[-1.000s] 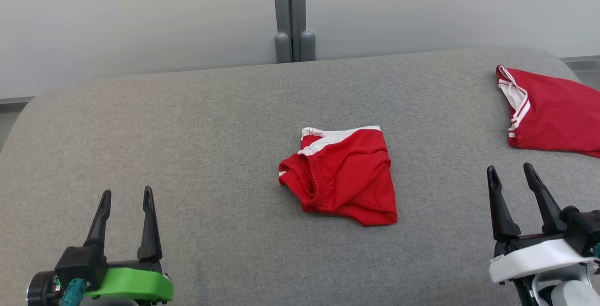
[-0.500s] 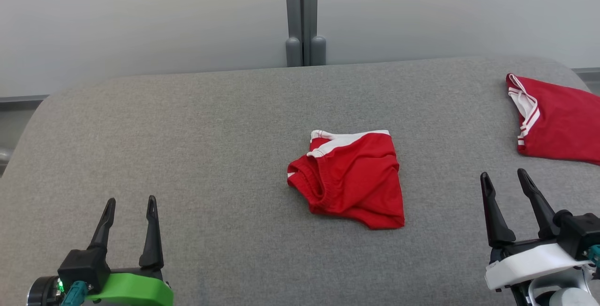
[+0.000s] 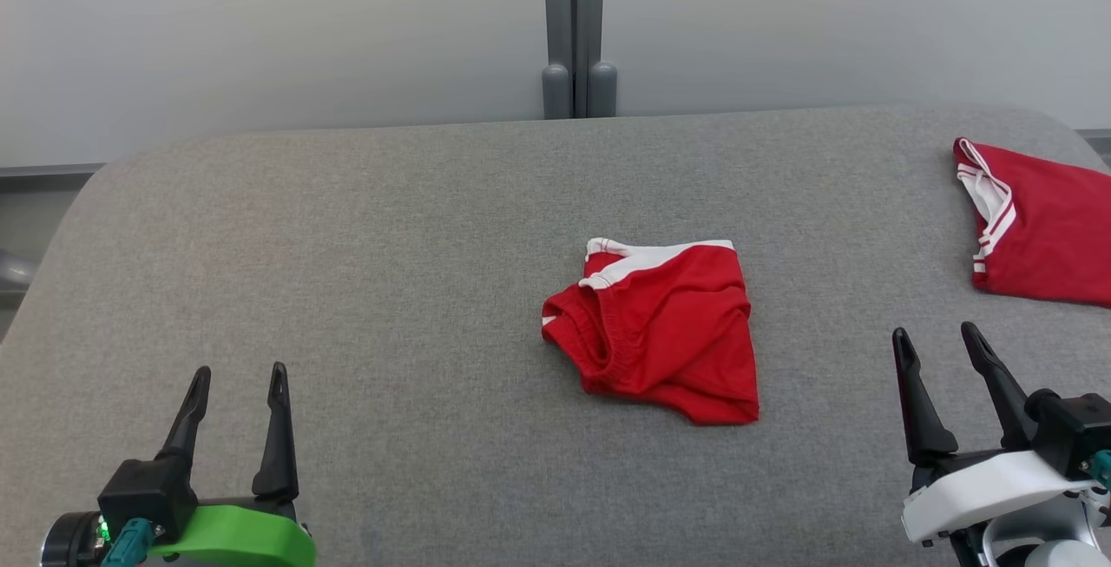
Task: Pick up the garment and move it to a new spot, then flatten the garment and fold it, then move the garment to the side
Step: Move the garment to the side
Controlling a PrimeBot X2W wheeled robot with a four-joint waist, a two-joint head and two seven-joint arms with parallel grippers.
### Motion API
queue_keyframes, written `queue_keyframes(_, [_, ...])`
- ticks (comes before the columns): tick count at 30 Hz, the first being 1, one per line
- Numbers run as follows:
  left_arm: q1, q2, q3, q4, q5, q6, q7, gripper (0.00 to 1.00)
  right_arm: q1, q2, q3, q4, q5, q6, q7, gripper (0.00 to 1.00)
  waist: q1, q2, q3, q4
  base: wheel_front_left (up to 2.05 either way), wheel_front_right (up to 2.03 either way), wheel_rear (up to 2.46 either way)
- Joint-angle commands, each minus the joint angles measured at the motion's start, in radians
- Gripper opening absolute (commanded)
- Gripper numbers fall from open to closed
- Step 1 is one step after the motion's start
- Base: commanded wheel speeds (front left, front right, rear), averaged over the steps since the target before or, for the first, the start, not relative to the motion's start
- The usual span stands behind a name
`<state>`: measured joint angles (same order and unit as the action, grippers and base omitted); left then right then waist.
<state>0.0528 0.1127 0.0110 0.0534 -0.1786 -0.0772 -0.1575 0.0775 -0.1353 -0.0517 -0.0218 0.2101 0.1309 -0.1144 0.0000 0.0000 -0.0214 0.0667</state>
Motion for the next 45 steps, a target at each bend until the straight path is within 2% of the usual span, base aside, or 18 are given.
queue_keyframes(1, [0.016,0.01,0.001,-0.006,-0.005,0.006,0.004,1.0,0.014,0.003,-0.003,-0.006,-0.005,-0.001,0.004,1.0,0.0,0.0,0.0,0.001,0.0,0.0,0.0])
queue_keyframes(28, [0.011,0.019,-0.011,-0.01,-0.026,0.032,0.002,1.0,-0.006,-0.008,0.011,0.037,0.013,-0.001,0.005,1.0,0.0,0.0,0.001,0.01,0.0,0.0,0.0])
queue_keyframes(37, [-0.024,0.014,-0.024,0.001,-0.031,0.036,-0.017,1.0,-0.197,-0.065,0.131,0.168,0.0,-0.001,0.009,1.0,0.0,0.0,0.045,0.028,0.0,0.0,0.0])
queue_keyframes(45, [-0.076,0.001,-0.051,0.023,-0.021,0.042,-0.04,1.0,-0.408,-0.092,0.187,0.362,0.001,-0.001,-0.004,1.0,0.0,0.0,0.118,0.073,0.0,0.0,0.0])
